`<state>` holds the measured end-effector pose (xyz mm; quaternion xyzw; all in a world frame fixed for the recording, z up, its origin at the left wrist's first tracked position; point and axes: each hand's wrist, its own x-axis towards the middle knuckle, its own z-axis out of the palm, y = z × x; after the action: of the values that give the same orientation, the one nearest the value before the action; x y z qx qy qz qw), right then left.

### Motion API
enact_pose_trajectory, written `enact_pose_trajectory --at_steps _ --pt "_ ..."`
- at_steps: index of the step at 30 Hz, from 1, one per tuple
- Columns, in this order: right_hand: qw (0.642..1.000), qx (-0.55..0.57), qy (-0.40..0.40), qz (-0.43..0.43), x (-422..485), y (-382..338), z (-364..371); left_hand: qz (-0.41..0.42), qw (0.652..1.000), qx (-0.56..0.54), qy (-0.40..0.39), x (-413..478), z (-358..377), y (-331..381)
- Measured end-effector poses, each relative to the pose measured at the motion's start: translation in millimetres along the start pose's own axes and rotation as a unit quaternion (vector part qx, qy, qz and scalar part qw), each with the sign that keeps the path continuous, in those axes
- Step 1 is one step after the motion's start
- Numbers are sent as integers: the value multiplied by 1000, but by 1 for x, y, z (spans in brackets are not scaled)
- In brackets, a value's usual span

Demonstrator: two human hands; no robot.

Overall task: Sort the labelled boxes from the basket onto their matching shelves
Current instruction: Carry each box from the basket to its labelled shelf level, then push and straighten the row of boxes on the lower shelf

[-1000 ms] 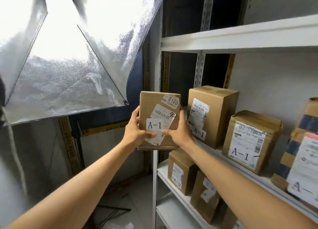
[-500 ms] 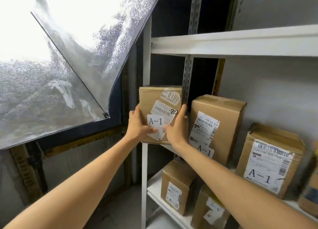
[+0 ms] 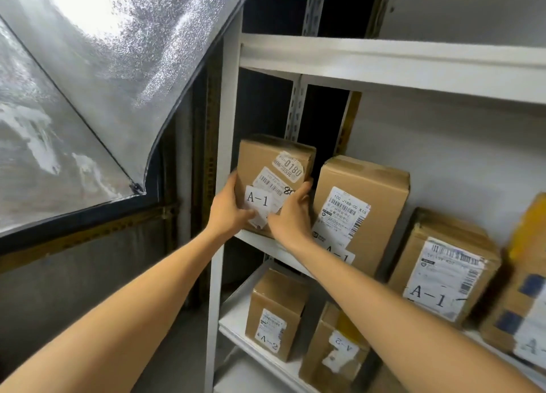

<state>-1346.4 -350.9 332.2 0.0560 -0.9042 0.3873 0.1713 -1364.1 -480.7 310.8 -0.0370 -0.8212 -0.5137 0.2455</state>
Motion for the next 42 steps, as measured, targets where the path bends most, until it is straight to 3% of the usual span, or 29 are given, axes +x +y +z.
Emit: enact_pose_trajectory --at_steps 6,11,17,24,31,36,42 --pt "999 -31 -33 9 -3 -1 -1 -7 999 44 -29 10 0 1" --pt "999 -10 -33 35 -18 -10 -3 -50 988 142 -25 6 -3 14" --pt "995 33 -94 26 -44 -7 -21 -15 948 314 -41 -25 -14 38" --pt "976 -84 -198 -46 -87 24 -74 44 886 449 -103 -96 0 96" --pt "936 -198 -258 -138 -149 89 -144 28 860 483 -161 -194 48 137" --pt "927 -227 -264 -141 -194 137 -183 11 859 473 -193 -251 89 153" --pt "927 -233 -273 -106 -233 189 -231 58 839 481 -248 -292 134 183"
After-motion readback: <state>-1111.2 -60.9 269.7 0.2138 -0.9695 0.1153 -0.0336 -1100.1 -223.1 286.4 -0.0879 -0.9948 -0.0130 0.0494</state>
